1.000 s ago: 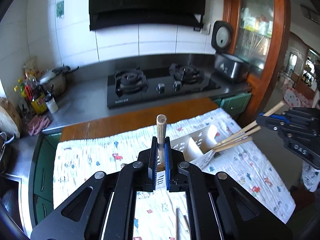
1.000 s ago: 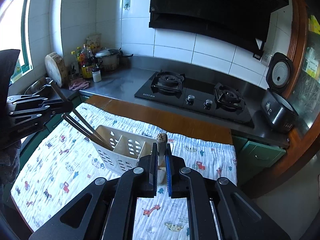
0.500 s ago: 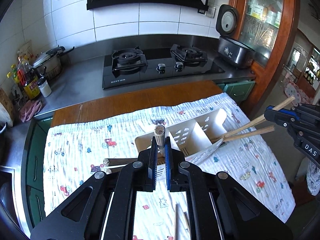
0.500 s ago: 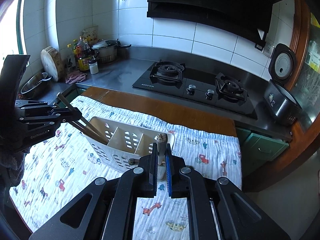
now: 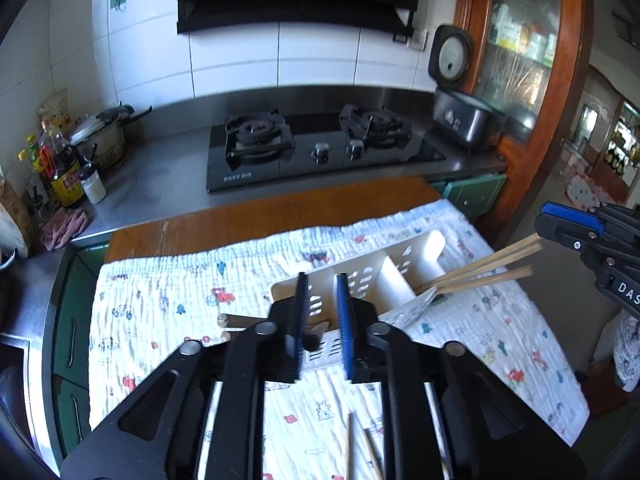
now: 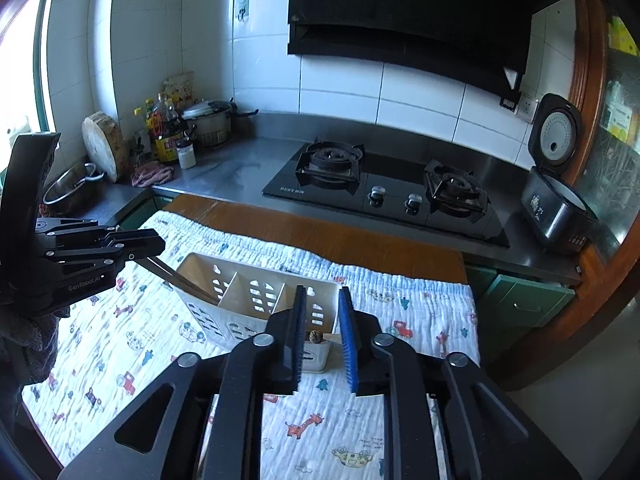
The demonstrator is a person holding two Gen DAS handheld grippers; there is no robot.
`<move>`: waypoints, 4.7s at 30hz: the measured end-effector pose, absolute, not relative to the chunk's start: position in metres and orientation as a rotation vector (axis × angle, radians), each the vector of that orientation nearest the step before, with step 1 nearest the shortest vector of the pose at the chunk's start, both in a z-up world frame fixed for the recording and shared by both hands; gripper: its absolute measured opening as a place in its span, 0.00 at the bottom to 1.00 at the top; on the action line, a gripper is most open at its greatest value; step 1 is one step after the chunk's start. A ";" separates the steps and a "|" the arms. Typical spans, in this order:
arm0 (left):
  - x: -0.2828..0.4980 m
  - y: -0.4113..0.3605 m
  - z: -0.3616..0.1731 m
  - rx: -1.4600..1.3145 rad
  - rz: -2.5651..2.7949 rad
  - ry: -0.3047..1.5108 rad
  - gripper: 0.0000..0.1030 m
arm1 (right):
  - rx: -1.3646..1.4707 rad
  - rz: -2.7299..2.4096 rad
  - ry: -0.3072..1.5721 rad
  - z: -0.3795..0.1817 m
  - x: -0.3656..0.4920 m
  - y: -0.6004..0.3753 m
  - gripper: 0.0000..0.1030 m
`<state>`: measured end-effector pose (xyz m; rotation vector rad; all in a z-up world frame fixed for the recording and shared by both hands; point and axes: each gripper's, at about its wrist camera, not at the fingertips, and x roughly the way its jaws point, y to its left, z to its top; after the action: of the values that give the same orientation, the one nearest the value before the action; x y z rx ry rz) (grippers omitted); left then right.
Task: Organize utensils
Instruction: 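Withdraw the right gripper from the holder back to the chopstick bundle, then close the right gripper on another chopstick while the left gripper holds the bundle, then lift the chopstick toward the white holder with the right gripper, then lower the chopstick into the white holder and open the right gripper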
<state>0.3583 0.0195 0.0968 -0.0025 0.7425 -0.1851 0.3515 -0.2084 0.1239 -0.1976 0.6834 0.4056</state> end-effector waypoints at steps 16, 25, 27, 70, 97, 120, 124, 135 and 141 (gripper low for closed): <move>0.232 0.028 0.101 -0.004 -0.207 0.590 0.50 | -0.168 0.449 0.565 0.114 0.239 -0.237 0.47; 0.180 0.029 0.030 0.003 -0.191 0.669 0.53 | -0.158 0.491 0.648 0.039 0.185 -0.224 0.47; 0.172 0.032 0.012 -0.012 -0.188 0.699 0.53 | -0.144 0.504 0.681 0.019 0.174 -0.222 0.47; 0.132 0.025 -0.108 0.000 -0.164 0.908 0.06 | -0.162 0.455 0.904 -0.100 0.123 -0.200 0.07; 0.167 0.022 0.031 -0.007 -0.287 0.678 0.05 | -0.149 0.504 0.567 0.071 0.186 -0.214 0.06; 0.290 0.011 0.146 0.089 -0.275 0.670 0.05 | -0.155 0.449 0.529 0.179 0.315 -0.220 0.06; 0.315 0.013 0.136 0.083 -0.282 0.751 0.05 | -0.170 0.451 0.593 0.161 0.337 -0.208 0.06; 0.328 0.026 0.142 0.058 -0.287 0.780 0.05 | -0.179 0.432 0.662 0.128 0.364 -0.200 0.06; 0.322 0.030 0.154 0.069 -0.274 0.760 0.05 | -0.164 0.420 0.671 0.124 0.373 -0.201 0.06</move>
<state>0.3219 0.0296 0.1544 0.0686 0.7604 -0.2742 0.3725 -0.2010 0.1237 -0.1643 0.6707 0.4199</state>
